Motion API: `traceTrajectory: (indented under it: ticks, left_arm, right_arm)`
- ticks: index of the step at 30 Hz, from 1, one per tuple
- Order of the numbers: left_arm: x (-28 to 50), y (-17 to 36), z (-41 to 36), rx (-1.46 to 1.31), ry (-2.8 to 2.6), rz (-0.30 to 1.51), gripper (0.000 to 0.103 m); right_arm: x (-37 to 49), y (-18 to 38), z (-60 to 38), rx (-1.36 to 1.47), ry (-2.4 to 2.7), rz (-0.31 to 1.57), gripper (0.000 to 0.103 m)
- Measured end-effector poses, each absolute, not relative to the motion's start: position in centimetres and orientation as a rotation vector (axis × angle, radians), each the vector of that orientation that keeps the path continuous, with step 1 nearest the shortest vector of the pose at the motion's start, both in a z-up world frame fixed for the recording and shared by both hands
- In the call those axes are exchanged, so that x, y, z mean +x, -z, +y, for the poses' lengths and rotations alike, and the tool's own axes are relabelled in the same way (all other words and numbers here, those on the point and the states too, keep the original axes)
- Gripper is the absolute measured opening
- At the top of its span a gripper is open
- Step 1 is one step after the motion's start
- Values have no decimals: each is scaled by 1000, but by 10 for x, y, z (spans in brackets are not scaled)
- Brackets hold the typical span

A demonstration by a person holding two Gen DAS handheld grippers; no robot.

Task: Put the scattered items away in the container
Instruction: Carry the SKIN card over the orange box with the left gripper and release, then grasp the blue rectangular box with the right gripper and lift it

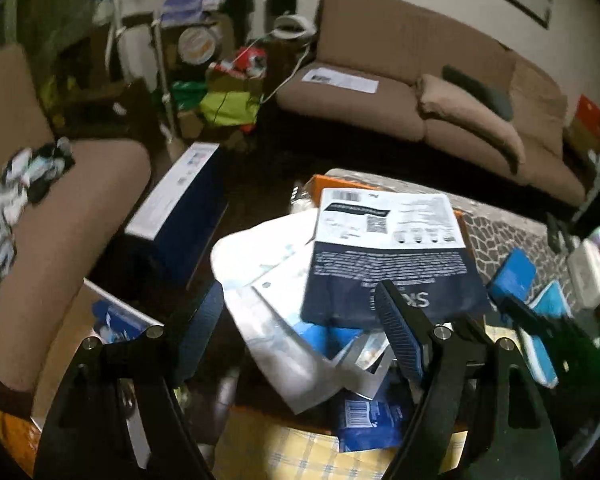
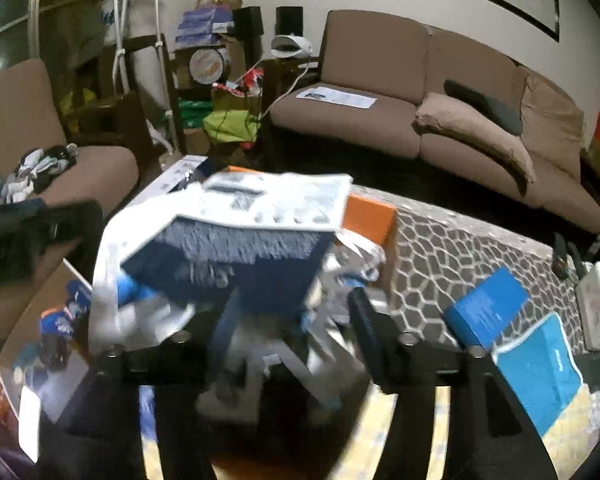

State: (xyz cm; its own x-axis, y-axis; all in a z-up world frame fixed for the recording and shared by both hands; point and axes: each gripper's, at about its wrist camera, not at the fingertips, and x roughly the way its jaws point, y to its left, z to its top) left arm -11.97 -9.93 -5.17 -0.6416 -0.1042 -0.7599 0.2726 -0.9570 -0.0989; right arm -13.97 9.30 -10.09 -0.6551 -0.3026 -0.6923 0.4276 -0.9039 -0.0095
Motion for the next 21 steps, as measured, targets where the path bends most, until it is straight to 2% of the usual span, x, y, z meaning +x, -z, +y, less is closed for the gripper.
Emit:
traceTrajectory:
  ticks: [8,11,14,21]
  left_arm:
    - [-109,50,-103,1242,2682,426,75]
    - [-109,51,-96,1258,2691,432,76]
    - [-110,51,-90,1271,2699,418,76]
    - [-107,49,-80,1259,2717,405,76]
  right_arm:
    - [-116,101,197,1095,2632,156,65]
    - [-123,112,248,1188,2693,61,70]
    - [-143,126,287,1300,2704,-107,74]
    - [-239,159,327,1592,2603,-633,98]
